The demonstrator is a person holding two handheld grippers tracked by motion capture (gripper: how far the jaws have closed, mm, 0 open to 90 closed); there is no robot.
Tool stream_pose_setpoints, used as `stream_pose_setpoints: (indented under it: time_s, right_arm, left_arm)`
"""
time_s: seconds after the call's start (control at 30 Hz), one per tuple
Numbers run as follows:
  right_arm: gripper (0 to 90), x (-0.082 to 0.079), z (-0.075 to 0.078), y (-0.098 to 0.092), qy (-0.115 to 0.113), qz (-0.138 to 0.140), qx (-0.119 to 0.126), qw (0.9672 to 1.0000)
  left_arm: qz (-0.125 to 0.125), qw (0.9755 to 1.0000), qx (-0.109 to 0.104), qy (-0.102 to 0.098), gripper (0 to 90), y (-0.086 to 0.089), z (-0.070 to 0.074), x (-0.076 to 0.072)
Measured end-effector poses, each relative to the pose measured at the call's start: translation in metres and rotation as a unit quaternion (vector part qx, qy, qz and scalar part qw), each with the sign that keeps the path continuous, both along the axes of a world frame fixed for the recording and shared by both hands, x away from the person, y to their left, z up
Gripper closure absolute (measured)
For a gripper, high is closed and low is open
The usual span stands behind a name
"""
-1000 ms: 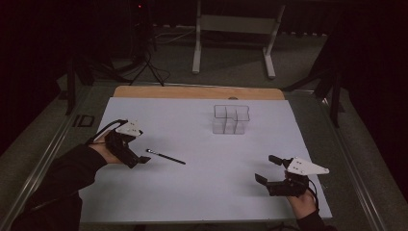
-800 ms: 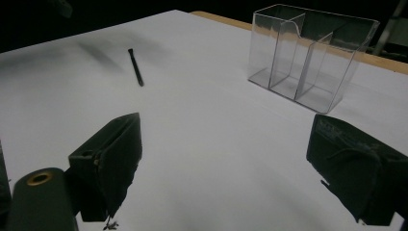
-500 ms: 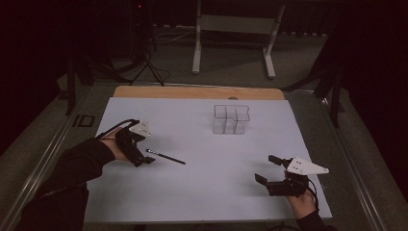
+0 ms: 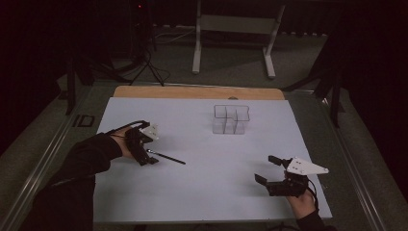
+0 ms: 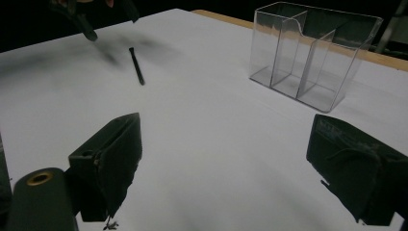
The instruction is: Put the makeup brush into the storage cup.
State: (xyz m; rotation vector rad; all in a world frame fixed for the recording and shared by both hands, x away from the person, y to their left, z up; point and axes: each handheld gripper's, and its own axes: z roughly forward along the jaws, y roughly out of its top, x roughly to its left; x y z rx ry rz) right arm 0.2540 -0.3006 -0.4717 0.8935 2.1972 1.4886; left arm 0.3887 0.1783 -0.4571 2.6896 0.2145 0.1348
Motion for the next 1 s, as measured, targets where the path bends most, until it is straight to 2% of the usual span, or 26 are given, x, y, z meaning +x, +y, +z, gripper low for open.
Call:
stream_pose_setpoints:
  time_s: [0.2,0.37,0.43,0.47,0.53,0.57,0.67,0.7,0.83,0.9,1.0]
  right_arm:
    - [12.3,0.000,-0.001,0.000,0.001,-0.001,0.000,1.0000]
    - [12.3,0.001,-0.001,0.000,0.002,-0.001,0.000,1.0000]
    - [12.3,0.001,-0.001,0.000,0.003,-0.001,0.000,1.0000]
    - [12.3,0.001,-0.001,0.000,0.004,-0.001,0.000,1.0000]
    - [12.3,0.001,-0.002,0.000,0.004,-0.001,0.000,1.0000]
    - [12.3,0.001,-0.002,0.000,0.004,-0.001,0.000,1.0000]
    - [12.3,0.001,-0.002,0.000,0.005,-0.002,0.000,1.0000]
    - [12.3,0.001,-0.002,0.000,0.005,-0.002,0.000,1.0000]
    - [12.3,0.001,-0.002,0.000,0.006,-0.002,0.000,1.0000]
    - [12.3,0.001,-0.002,0.000,0.007,-0.002,0.000,1.0000]
    - [12.3,0.001,-0.003,0.000,0.007,-0.002,0.000,1.0000]
  left_arm:
    - [-0.025,0.9995,0.019,-0.010,19.4,-0.005,-0.006,0.004]
    - [-0.053,0.9980,0.023,-0.026,33.7,-0.006,-0.006,0.009]
    - [-0.058,0.9978,0.025,-0.022,39.1,-0.006,-0.006,0.010]
    - [-0.072,0.9967,0.032,-0.022,42.9,-0.007,-0.008,0.012]
    - [-0.077,0.9962,0.036,-0.022,46.2,-0.008,-0.009,0.013]
    - [-0.090,0.9950,0.039,-0.019,49.6,-0.009,-0.011,0.014]
    - [-0.109,0.9923,0.052,-0.023,52.3,-0.013,-0.014,0.015]
    - [-0.112,0.9918,0.056,-0.026,52.4,-0.014,-0.015,0.015]
    - [-0.127,0.9893,0.070,-0.013,57.8,-0.016,-0.016,0.018]
    - [-0.138,0.9873,0.077,-0.015,61.1,-0.016,-0.016,0.020]
    - [-0.147,0.9857,0.081,-0.019,63.9,-0.015,-0.017,0.023]
